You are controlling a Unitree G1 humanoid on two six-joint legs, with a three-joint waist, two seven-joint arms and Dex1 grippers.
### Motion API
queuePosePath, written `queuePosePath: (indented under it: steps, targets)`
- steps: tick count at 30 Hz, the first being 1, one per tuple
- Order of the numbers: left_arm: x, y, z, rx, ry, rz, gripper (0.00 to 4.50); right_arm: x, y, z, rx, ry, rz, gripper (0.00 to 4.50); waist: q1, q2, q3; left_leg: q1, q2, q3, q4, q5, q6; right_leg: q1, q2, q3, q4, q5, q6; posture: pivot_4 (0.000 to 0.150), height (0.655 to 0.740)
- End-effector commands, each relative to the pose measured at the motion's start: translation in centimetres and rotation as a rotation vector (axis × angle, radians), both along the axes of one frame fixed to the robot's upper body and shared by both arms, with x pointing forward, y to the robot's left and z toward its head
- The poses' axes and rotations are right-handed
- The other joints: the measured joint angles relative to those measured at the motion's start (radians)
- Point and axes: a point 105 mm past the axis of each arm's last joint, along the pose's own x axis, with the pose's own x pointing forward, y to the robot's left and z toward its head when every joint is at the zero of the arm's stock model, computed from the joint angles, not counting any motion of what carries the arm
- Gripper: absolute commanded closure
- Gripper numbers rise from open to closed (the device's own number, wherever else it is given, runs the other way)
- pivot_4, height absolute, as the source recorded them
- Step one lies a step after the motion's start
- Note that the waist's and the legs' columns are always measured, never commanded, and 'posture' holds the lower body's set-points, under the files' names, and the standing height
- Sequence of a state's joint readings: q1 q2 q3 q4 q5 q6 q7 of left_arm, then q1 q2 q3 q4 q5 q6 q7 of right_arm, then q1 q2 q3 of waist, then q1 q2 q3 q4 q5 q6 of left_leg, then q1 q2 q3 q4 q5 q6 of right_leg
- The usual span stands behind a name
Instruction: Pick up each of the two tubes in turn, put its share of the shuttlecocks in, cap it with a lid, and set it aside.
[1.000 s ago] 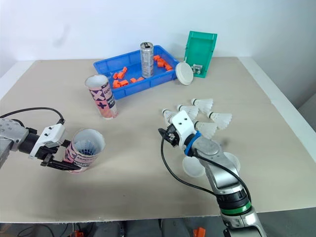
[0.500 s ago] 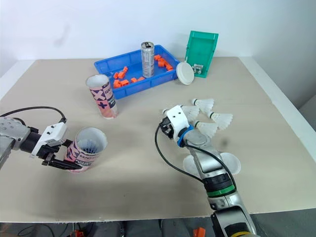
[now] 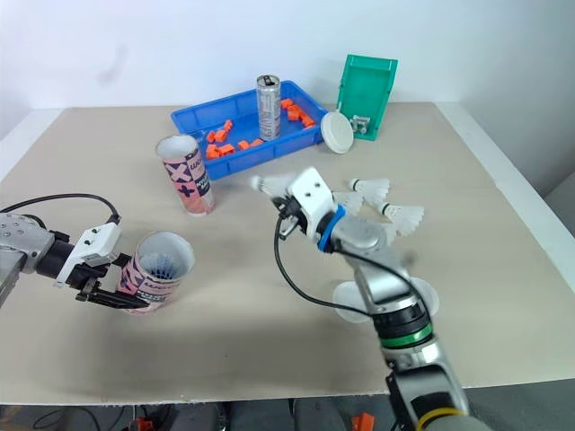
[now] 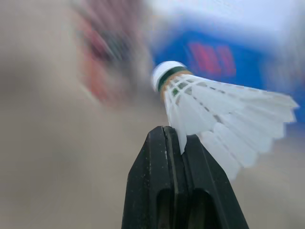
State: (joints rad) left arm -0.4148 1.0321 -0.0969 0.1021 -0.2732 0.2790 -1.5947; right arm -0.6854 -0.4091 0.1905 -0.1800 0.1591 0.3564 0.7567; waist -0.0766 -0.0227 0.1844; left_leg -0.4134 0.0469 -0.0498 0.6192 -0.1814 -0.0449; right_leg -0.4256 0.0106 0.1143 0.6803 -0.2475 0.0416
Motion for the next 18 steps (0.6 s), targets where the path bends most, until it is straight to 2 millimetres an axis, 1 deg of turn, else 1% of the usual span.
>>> queuePosePath:
  steps: [1, 3, 4, 5, 7, 10, 14, 18]
  targets:
    - [0.1, -0.3, -0.3, -0.004, -0.003, -0.015, 1.75, -3.5, 0.9, 2.1, -0.174, -0.173, 0.284, 4.45, 0.001, -0.001, 0.0, 0.0, 0.0, -0.001, 0.0, 0.0, 0.0, 0.0, 0.0, -0.001, 0.0, 0.0, 0.0, 0.15, 0.74]
    - [0.2, -0.4, -0.3, -0.009, -0.004, -0.017, 1.75, -5.0, 1.0, 1.7, -0.333, -0.234, 0.433, 4.45, 0.002, -0.001, 0.0, 0.0, 0.0, -0.001, 0.0, 0.0, 0.0, 0.001, 0.0, -0.001, 0.0, -0.001, -0.001, 0.15, 0.74]
    - [0.3, -0.4, -0.3, -0.01, -0.005, -0.017, 1.75, -5.9, 1.0, 1.3, -0.399, -0.237, 0.515, 4.45, 0.002, 0.0, 0.0, 0.0, 0.0, -0.001, 0.0, 0.0, 0.0, 0.001, 0.0, -0.001, 0.0, -0.001, -0.001, 0.15, 0.74]
    - [0.3, -0.4, -0.3, -0.01, -0.005, -0.017, 1.75, -6.5, 1.0, 1.1, -0.437, -0.236, 0.567, 4.45, 0.002, 0.0, 0.0, 0.0, 0.0, -0.001, 0.0, 0.0, 0.0, 0.001, 0.0, -0.001, 0.0, -0.001, -0.001, 0.15, 0.74]
    - [0.4, -0.4, -0.4, -0.013, -0.005, -0.015, 1.75, -6.9, 1.1, 1.0, -0.47, -0.24, 0.629, 4.45, 0.002, 0.0, 0.0, 0.0, 0.0, -0.001, 0.0, 0.0, 0.0, 0.001, 0.0, -0.001, 0.0, -0.001, -0.001, 0.15, 0.74]
    - [0.4, -0.4, -0.5, -0.018, -0.003, -0.01, 1.75, -6.8, 2.4, 1.4, -0.501, -0.284, 0.681, 4.45, 0.003, 0.0, 0.0, 0.0, 0.0, -0.001, 0.001, 0.0, 0.0, 0.001, 0.0, -0.001, 0.001, -0.001, -0.001, 0.15, 0.74]
    - [0.4, -0.4, -0.6, -0.023, -0.005, -0.01, 1.75, -6.0, 5.0, 1.4, -0.525, -0.345, 0.716, 4.45, 0.002, 0.0, 0.0, 0.001, 0.0, 0.0, 0.002, 0.0, 0.0, 0.001, 0.0, -0.001, 0.001, 0.0, -0.001, 0.15, 0.74]
    - [0.4, -0.4, -0.7, -0.023, -0.006, -0.01, 1.75, -6.0, 6.0, 1.1, -0.546, -0.362, 0.758, 4.45, 0.015, 0.0, 0.0, 0.0, 0.0, -0.001, 0.002, 0.0, 0.0, 0.002, 0.0, -0.002, 0.001, -0.001, -0.001, 0.15, 0.74]
